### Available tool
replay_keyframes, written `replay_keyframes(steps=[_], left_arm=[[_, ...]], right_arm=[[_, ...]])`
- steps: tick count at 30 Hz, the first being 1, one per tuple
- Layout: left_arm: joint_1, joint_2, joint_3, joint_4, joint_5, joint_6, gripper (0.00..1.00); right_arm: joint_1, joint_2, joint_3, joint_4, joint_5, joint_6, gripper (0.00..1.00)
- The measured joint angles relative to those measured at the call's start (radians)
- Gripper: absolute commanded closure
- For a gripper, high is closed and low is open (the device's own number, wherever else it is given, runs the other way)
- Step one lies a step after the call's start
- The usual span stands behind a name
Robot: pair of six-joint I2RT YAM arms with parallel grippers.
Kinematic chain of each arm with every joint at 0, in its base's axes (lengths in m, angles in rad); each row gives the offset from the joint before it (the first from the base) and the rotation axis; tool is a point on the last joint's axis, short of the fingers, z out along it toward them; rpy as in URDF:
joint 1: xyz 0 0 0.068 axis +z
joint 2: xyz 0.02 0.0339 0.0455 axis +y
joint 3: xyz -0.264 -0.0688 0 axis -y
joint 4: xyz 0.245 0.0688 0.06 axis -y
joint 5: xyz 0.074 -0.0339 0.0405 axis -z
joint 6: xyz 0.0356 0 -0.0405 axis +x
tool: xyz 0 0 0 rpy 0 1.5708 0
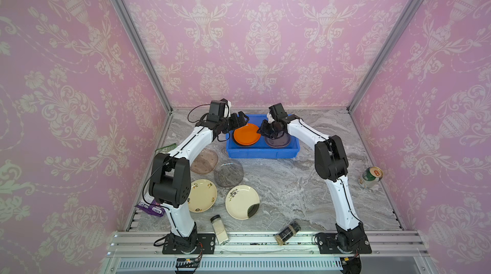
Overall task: Place the plates into the plastic bin on the countertop
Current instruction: 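Lower the orange plate onto the black plate in the bin, open right gripper, then move the right gripper back to the cream plate with dark print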
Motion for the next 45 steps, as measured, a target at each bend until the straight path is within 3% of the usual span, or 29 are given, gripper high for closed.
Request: replay_keyframes(steps=[6, 15, 21, 28, 33, 40, 45], left_arm=[[0.0, -0.015, -0.014, -0.002, 0.0, 0.0, 0.04], [0.0, -0.017, -0.016, 0.001, 0.0, 0.0, 0.04], [0.0, -0.017, -0.016, 0.002, 0.0, 0.0, 0.04], [-0.006, -0.038, -0.034, -0.005, -0.004, 0.024, 0.04], [-0.023, -0.058, -0.044, -0.003, -0.006, 0.039, 0.04], [-0.051, -0.082, -0.058, -0.011, 0.003, 0.054, 0.04], [-0.069, -0.171, -0.117, -0.034, 0.049, 0.065, 0.03]], right_arm=[[0.011, 0.006, 0.032, -0.005, -0.003, 0.002, 0.76], [0.025, 0.003, 0.041, 0.01, -0.026, -0.004, 0.8], [0.024, -0.161, -0.215, 0.166, -0.101, 0.001, 0.77], [0.024, -0.591, -0.514, 0.326, -0.19, -0.048, 0.69], [0.025, -0.805, -0.719, 0.37, -0.272, -0.106, 0.62], [0.068, -0.848, -1.027, 0.333, -0.36, -0.14, 0.63], [0.113, -0.869, -1.155, 0.328, -0.405, -0.131, 0.62]])
